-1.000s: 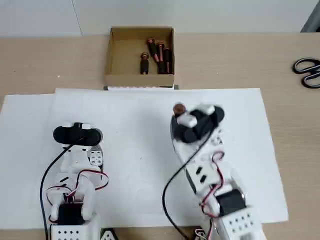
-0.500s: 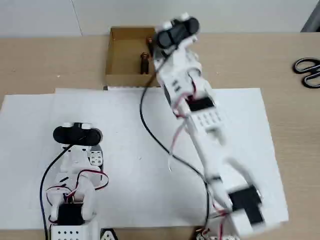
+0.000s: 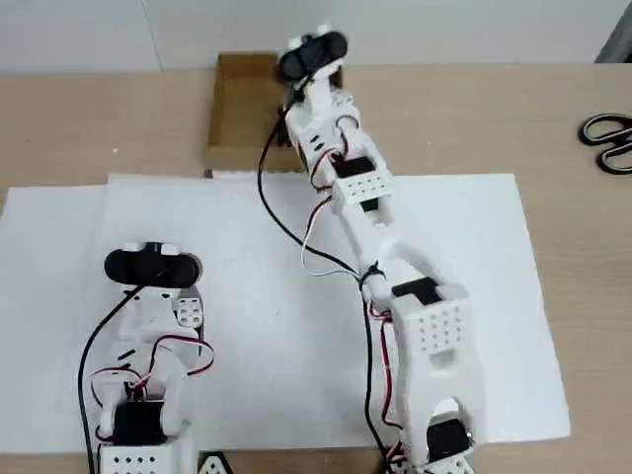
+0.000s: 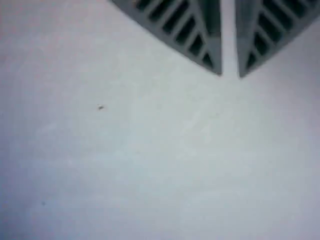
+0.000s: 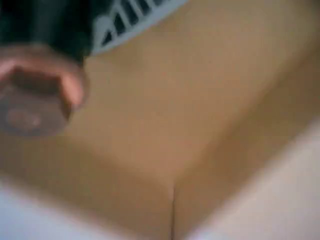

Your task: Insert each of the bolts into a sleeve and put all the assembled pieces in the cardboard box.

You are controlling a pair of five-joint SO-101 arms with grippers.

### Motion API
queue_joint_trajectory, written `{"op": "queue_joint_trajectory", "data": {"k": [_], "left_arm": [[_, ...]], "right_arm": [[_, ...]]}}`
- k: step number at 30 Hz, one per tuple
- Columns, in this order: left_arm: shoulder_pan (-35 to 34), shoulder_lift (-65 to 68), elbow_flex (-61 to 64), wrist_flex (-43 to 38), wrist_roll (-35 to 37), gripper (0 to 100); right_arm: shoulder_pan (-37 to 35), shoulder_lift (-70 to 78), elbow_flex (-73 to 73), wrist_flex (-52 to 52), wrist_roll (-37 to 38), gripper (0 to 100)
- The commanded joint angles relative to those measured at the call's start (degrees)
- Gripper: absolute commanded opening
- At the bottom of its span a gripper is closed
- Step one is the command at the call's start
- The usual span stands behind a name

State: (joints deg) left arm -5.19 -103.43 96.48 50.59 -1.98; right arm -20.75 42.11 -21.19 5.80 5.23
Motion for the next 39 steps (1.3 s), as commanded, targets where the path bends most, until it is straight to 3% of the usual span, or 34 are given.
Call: {"op": "queue_joint_trajectory", "data": {"k": [1,8,14,16,24,28,33,39], "left_arm": [[-0.26,-0.44,-0.22,0.26,0.35,1],[-0.18,-0.44,-0.22,0.26,0.35,1],[-0.09,-0.44,-0.22,0.26,0.26,1],[-0.09,-0.44,-0.22,0.26,0.26,1],[-0.18,-0.44,-0.22,0.26,0.26,1],[-0.35,-0.44,-0.22,0.35,0.26,1],[-0.09,-0.44,-0.22,0.35,0.09,1],[0.00,-0.44,-0.22,0.26,0.09,1]], "right_arm": [[-0.75,0.22,-4.57,-1.54,1.85,0.5],[-0.92,0.84,-4.57,4.88,5.01,1.8],[-0.57,0.48,-4.66,11.21,5.54,20.6],[-0.57,0.40,-4.66,11.38,5.54,22.5],[-0.92,-1.01,-5.36,11.38,9.85,22.3],[-0.84,-5.76,-5.36,11.82,9.76,17.2],[-0.66,-12.18,-5.36,20.18,9.58,0.0],[-0.48,-20.09,-5.36,29.85,9.32,0.3]]}}
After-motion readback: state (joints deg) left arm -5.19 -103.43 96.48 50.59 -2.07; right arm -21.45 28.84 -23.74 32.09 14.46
